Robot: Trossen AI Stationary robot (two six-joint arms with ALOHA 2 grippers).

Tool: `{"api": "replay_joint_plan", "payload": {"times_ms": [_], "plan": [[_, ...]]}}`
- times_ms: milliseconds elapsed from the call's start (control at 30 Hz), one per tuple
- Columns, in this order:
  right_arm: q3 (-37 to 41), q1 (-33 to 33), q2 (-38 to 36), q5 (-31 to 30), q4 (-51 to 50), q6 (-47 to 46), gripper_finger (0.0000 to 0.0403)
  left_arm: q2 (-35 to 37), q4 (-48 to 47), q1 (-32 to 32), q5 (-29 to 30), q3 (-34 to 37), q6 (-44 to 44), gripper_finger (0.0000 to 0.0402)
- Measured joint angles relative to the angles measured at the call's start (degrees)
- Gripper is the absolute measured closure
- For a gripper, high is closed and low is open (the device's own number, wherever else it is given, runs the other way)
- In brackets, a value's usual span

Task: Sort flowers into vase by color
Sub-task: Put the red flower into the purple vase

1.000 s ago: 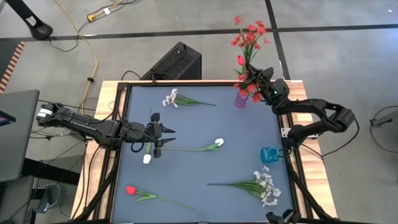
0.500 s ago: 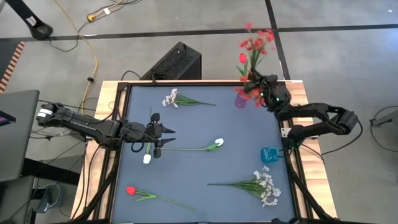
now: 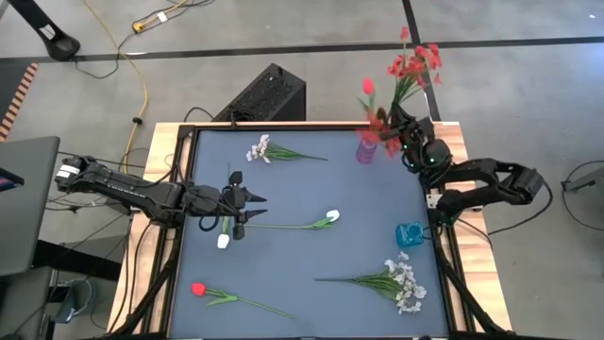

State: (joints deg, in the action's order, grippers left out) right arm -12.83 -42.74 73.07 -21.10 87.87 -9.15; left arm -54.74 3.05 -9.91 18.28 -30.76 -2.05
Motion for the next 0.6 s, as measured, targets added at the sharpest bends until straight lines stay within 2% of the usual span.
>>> {"api": "replay_joint_plan", "payload": {"times_ms": [167,367,600], "plan": [[-1.7,0.0,1.2,0.2,-0.6,-1.3,0.0375,0.0,-0.1,0.0,0.0,0.0,-0.5,0.0276],[-2.2,1.4,6.1,0.1,1.8,-1.0,0.0375,0.0,-0.1,0.0,0.0,0.0,-0.2,0.0276],[-3.7,3.0,7.8,-0.9,2.0,2.1,0.0375,0.0,-1.4,-0.2,-0.1,0.2,-0.3,0.0276]]}}
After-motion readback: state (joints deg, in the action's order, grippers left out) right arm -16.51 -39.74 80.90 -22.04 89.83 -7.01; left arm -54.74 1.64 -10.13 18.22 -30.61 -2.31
